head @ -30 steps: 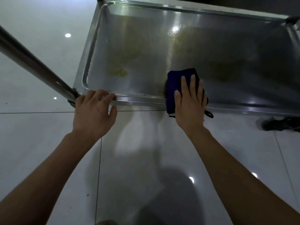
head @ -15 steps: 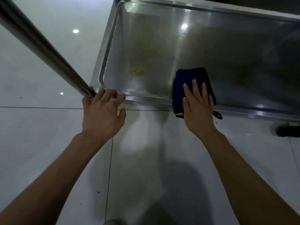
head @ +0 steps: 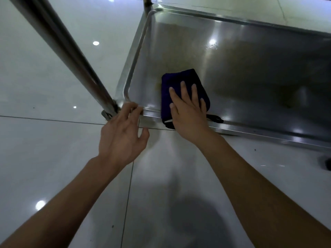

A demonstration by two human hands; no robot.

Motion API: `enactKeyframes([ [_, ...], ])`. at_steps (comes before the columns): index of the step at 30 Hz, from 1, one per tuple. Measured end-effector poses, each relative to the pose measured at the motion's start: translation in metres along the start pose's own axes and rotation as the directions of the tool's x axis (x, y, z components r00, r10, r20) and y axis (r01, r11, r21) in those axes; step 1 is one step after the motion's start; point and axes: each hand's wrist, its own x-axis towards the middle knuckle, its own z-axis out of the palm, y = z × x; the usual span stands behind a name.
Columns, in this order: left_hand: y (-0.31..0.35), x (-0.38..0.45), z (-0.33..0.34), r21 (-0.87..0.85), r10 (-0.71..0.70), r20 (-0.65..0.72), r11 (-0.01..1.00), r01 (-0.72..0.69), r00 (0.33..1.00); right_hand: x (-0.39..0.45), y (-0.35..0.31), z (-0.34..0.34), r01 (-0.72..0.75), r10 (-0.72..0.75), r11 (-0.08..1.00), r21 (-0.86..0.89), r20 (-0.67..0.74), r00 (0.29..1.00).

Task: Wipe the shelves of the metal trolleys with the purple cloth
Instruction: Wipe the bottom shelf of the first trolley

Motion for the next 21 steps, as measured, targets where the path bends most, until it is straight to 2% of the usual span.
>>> enactKeyframes([
  [7,-0.008,0.003,-0.008,-0.074,-0.028,0.014,0.997,0.029,0.999,0.056,-0.058,0.02,0.213,-0.214,0.977,0.022,0.091,0.973],
  [11,-0.006,0.002,-0.013,-0.01,-0.038,0.049,0.999,0.039,0.998,0.06,-0.055,0.018,0.21,-0.216,0.976,0.062,0.106,0.971],
  [16,0.001,0.0,-0.012,0.092,-0.029,0.092,0.996,0.02,0.995,0.053,-0.043,0.015,0.212,-0.212,0.977,0.006,0.043,0.976],
  [21,0.014,0.004,-0.016,0.201,-0.036,0.17,0.98,0.001,0.985,0.04,-0.004,0.001,0.138,-0.138,0.99,-0.033,0.01,0.99],
])
